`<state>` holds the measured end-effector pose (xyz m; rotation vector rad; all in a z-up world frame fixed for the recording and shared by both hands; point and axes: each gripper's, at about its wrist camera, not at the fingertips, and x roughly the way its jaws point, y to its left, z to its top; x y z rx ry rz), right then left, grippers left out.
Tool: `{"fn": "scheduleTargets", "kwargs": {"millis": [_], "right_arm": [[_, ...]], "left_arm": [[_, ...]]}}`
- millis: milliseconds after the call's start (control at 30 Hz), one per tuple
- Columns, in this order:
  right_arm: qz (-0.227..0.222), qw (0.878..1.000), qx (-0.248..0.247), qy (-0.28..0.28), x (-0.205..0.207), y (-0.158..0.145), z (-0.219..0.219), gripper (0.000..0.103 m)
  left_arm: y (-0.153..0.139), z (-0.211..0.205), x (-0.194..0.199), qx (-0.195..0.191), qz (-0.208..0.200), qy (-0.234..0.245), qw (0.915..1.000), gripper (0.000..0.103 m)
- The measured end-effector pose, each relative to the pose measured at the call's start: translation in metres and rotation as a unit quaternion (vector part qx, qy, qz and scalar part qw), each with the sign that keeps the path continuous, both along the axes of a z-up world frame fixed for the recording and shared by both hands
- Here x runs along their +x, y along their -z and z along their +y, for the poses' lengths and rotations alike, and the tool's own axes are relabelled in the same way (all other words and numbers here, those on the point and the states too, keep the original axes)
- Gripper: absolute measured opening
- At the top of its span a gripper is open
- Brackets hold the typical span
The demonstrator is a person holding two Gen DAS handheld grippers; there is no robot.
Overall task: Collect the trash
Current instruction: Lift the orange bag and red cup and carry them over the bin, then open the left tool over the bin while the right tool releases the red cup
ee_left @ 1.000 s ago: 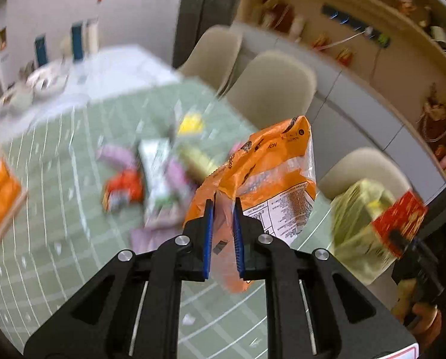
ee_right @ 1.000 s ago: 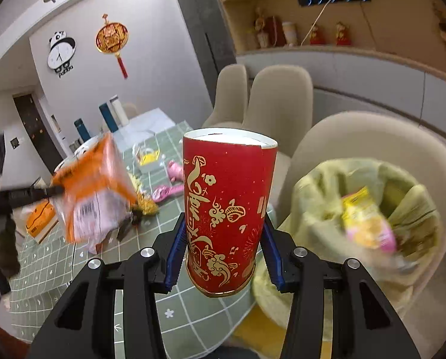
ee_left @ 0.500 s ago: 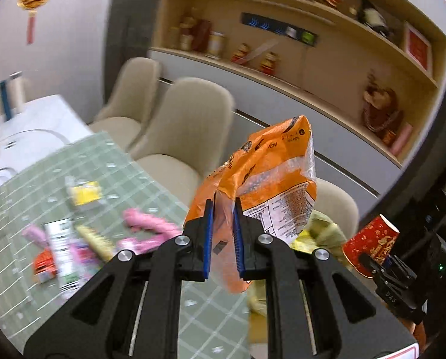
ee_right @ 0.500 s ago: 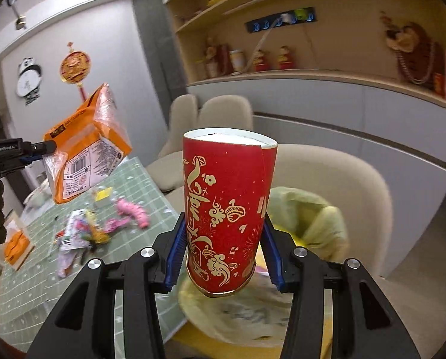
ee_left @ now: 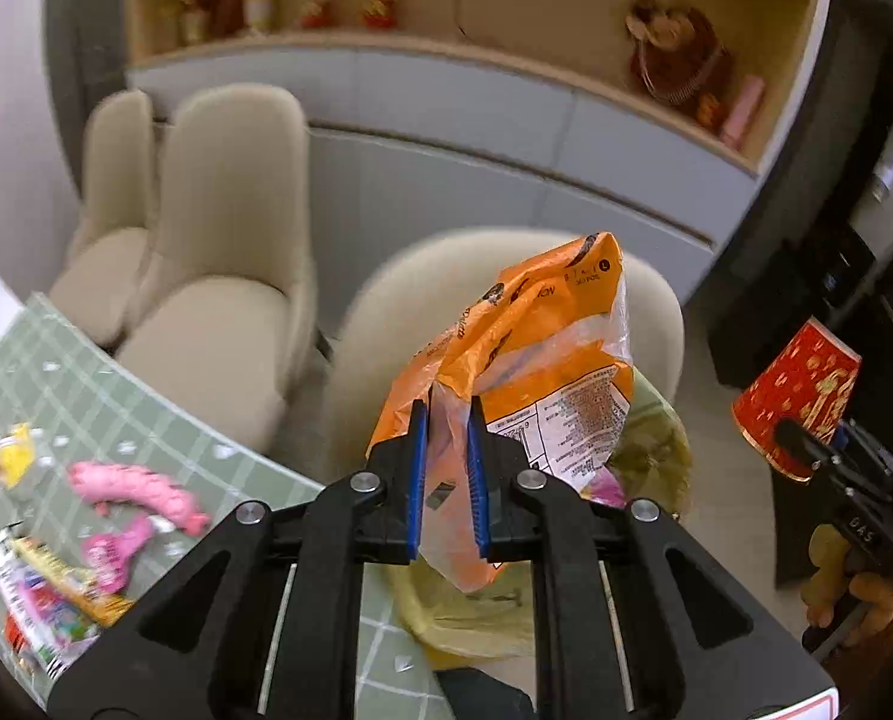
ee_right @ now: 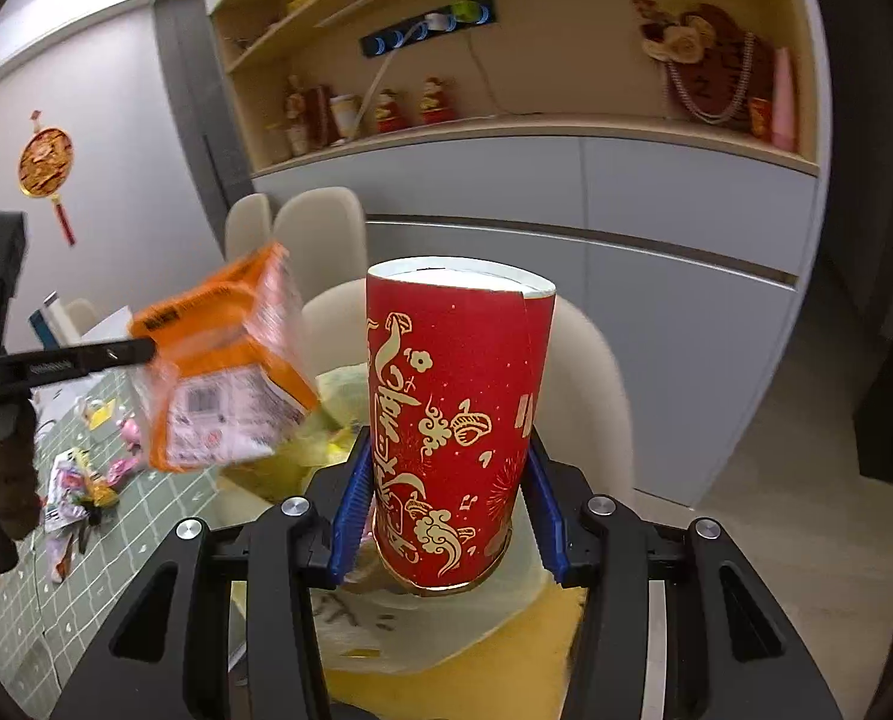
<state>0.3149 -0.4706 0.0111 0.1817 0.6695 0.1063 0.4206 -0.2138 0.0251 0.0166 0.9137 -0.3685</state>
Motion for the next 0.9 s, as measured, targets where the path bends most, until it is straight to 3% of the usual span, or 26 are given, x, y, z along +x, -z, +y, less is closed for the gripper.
{"fn": "scheduleTargets", "kwargs": {"millis": [133,200,433,533,600,700,833,900], "right_arm": [[0.014,1.000,-0.007,0.008,0.002,0.004,-0.004,0.044],[0.018,1.000,-0.010,0.010,0.002,0.003,-0.007,0.044],[0.028,1.000,-0.002,0.012,0.013,0.004,-0.010,0.045],[0.037,0.999,0.002,-0.010,0.026,0.008,0.001,0.045],[0.042,0.998,0.003,-0.036,0.036,0.009,0.018,0.045],[0.049,0.995,0.020,-0.089,0.054,0.008,0.046,0.045],[0.106,0.974,0.074,-0.184,0.088,0.024,0.091,0.045],[0.143,0.961,0.076,-0.223,0.101,0.042,0.115,0.045]], "left_arm": [[0.034,-0.043,0.021,0.056,0.032,0.043,0.9970,0.013],[0.050,-0.061,0.027,0.065,0.058,0.067,0.9939,0.013],[0.076,-0.077,0.037,0.031,0.107,0.079,0.9906,0.015],[0.069,-0.054,0.042,-0.023,0.111,0.056,0.9919,0.029],[0.058,-0.036,0.037,-0.055,0.105,0.035,0.9924,0.036],[0.035,0.004,0.031,-0.083,0.061,-0.021,0.9945,0.040],[0.020,0.045,0.013,-0.080,0.020,-0.075,0.9938,0.040],[0.016,0.064,0.000,-0.067,0.000,-0.088,0.9939,0.040]]}}
